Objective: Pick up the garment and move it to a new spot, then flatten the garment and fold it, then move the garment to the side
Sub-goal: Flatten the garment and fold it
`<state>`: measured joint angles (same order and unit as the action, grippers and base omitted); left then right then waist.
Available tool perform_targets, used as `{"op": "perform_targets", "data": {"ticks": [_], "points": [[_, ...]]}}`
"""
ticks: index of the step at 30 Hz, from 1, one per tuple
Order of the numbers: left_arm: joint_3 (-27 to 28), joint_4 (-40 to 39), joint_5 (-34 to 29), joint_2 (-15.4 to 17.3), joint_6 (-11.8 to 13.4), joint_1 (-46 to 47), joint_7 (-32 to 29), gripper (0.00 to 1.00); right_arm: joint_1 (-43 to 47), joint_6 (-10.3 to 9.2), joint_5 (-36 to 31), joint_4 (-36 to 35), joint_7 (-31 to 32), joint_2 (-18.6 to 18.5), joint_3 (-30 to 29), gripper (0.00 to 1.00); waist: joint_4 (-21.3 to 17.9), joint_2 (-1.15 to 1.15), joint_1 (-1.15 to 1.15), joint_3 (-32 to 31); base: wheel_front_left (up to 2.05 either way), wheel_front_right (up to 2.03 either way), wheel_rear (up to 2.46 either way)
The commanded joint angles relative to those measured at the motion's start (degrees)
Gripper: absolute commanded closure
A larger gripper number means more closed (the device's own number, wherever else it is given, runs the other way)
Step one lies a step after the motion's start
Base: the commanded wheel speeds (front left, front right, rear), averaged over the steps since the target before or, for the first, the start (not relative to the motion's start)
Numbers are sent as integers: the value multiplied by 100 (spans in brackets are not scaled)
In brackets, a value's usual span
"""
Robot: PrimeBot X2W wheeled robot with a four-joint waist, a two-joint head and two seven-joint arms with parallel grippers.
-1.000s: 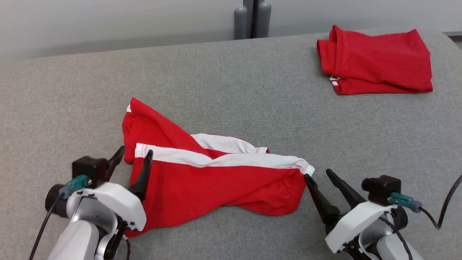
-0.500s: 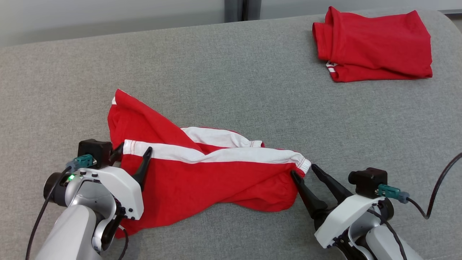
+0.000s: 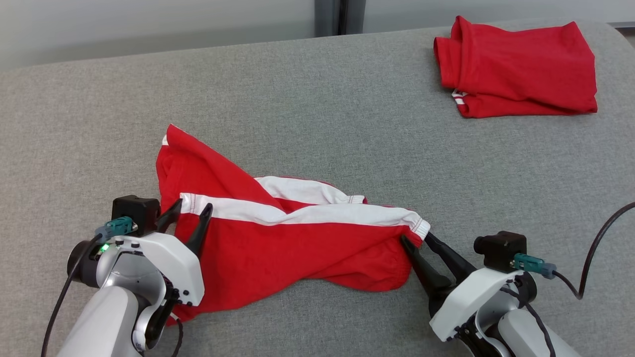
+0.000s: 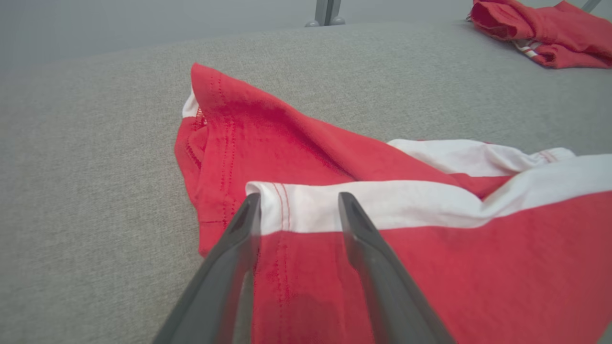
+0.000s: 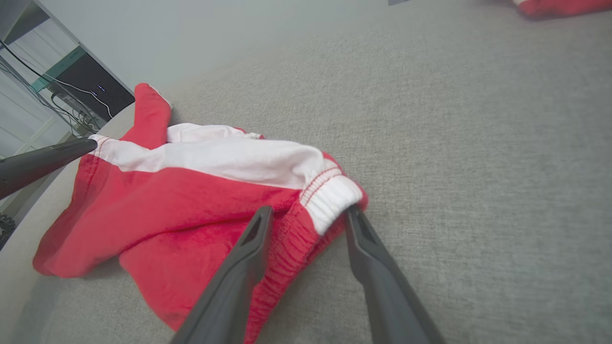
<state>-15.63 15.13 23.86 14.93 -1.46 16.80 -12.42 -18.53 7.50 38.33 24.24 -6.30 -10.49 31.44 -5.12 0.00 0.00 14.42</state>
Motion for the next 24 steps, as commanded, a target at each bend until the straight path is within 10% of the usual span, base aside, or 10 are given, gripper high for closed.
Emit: {"op": "perform_targets", "data": {"ticks": [1,3,7,24], "points": [[-5,-30,34,-11,-5,-10,-10,75,-87,0,-8,12,-58,-44,-9,44,7,0,0,-9,0,0,0],[-29,-51,48,-22,-31,-16,12,100,-104,0,18,28,-127,-39,-35,59,12,0,0,-24,0,0,0],[-40,-70,84,-14,-30,-50,72,100,-101,0,13,34,-254,-49,-7,100,4,0,0,-60,0,0,0],[324,-1176,359,69,252,-573,361,100,93,0,3,-941,-879,-445,-729,100,145,0,0,-322,0,0,0]]}}
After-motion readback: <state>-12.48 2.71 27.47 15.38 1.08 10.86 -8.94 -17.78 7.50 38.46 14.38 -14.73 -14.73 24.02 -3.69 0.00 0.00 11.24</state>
